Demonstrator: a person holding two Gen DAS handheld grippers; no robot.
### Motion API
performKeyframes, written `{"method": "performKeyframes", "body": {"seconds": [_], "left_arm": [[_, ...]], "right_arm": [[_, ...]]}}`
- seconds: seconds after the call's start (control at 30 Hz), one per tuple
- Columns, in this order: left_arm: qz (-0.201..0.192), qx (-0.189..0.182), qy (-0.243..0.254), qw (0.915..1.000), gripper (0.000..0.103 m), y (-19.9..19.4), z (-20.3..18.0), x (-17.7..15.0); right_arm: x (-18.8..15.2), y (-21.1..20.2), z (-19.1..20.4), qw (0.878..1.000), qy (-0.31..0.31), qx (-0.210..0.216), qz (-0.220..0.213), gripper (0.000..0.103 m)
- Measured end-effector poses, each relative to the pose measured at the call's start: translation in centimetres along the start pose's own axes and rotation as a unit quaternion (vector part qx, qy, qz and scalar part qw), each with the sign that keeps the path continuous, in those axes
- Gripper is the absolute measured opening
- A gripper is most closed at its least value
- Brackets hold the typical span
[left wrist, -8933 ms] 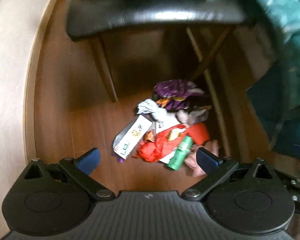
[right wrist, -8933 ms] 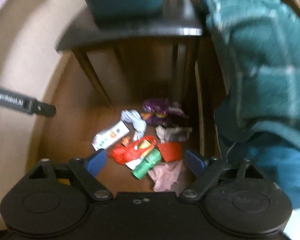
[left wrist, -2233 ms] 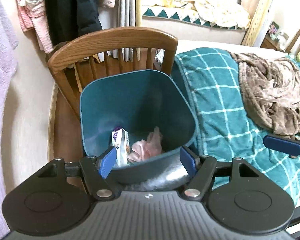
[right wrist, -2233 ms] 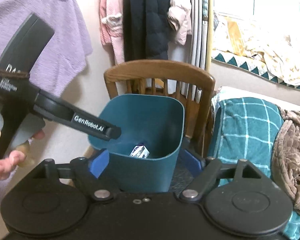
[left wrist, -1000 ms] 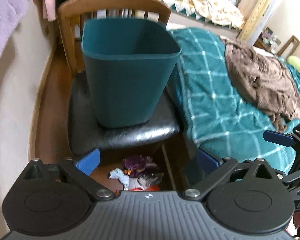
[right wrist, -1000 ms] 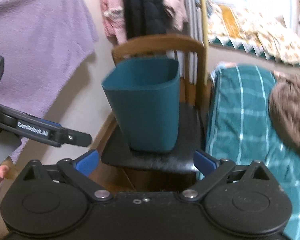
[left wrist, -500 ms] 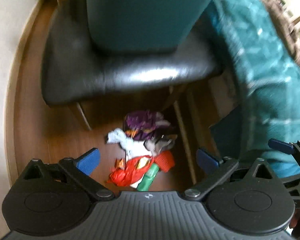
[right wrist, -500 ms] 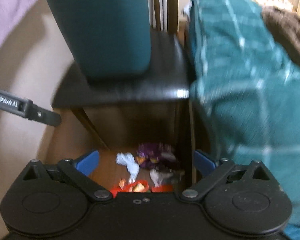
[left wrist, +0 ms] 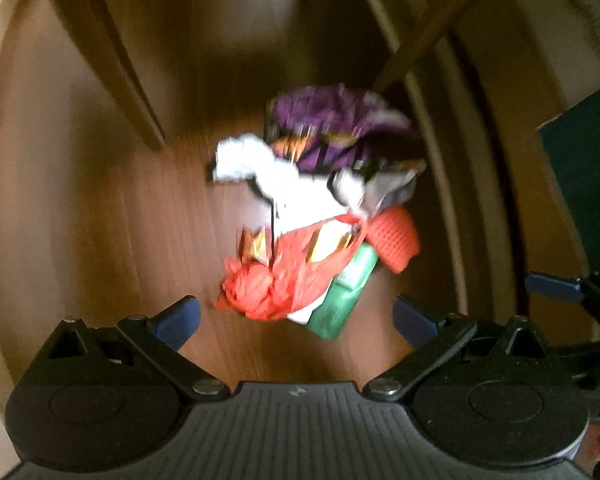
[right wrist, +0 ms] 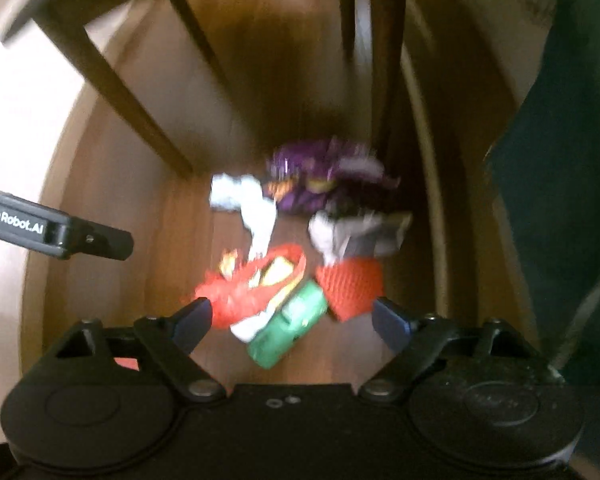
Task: Collect trash
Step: 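Grasp red plastic bag with left tool while right tool grasps green paper cup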
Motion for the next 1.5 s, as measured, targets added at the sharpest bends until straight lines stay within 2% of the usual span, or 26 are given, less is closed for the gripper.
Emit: {"method": "performKeyframes", "body": {"seconds": [0.13, 0.3, 0.5, 0.83, 0.97, 1.13, 1.17, 1.27, 1.37, 1.5], "left_arm": [[0.035, -0.009, -0.019, 0.9992, 0.103, 5.9, 1.9, -1.3], [0.057, -0.009, -0.051, 0.9970, 0.103, 11.7, 4.5, -2.1], [0.072, -0.040, -0.089, 0.9926, 0.103, 16.0, 5.8, -2.1], [0.097, -0.058, -0.104, 0.9881, 0.103, 20.4, 7.5, -2.3], [0.102, -0.069, -0.118, 0.9853, 0.102, 21.3, 8.0, -2.6], [0.101, -0.086, -0.150, 0.9797, 0.102, 21.5, 8.9, -2.9], [0.099, -0.091, -0.158, 0.9783, 0.101, 21.5, 9.3, -3.0], [0.095, -0.099, -0.178, 0.9744, 0.096, 21.3, 9.7, -3.1], [0.091, -0.105, -0.189, 0.9721, 0.084, 20.7, 9.7, -3.2], [0.084, -0.100, -0.200, 0.9711, 0.065, 19.7, 9.8, -3.2]], "right_arm": [[-1.7, 5.4, 0.6, 0.999, 0.010, 0.007, 0.031, 0.082], [-3.8, 12.0, 1.2, 0.998, 0.021, 0.009, 0.061, 0.077], [-5.1, 17.7, 1.9, 0.996, 0.043, 0.023, 0.078, 0.075], [-5.8, 22.4, 3.0, 0.994, 0.047, 0.040, 0.095, 0.066], [-6.0, 23.5, 2.7, 0.991, 0.068, 0.044, 0.102, 0.064], [-6.4, 23.9, 2.3, 0.988, 0.098, 0.068, 0.101, 0.064], [-6.5, 23.9, 2.1, 0.986, 0.107, 0.073, 0.103, 0.062], [-6.8, 23.9, 1.2, 0.981, 0.136, 0.084, 0.106, 0.045], [-7.0, 23.8, 0.5, 0.979, 0.149, 0.091, 0.109, 0.044], [-7.3, 23.4, 0.3, 0.981, 0.139, 0.082, 0.106, 0.044]]}}
Point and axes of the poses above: each gripper's, at about its wrist camera, not at the fingertips, and y roughly the way its jaws point, z to its left, x to its top, the point moved 8 cm from there along y, roughly the way its jaws point, and after that the axes turned 8 degrees about -x, right-handed, at the moved point
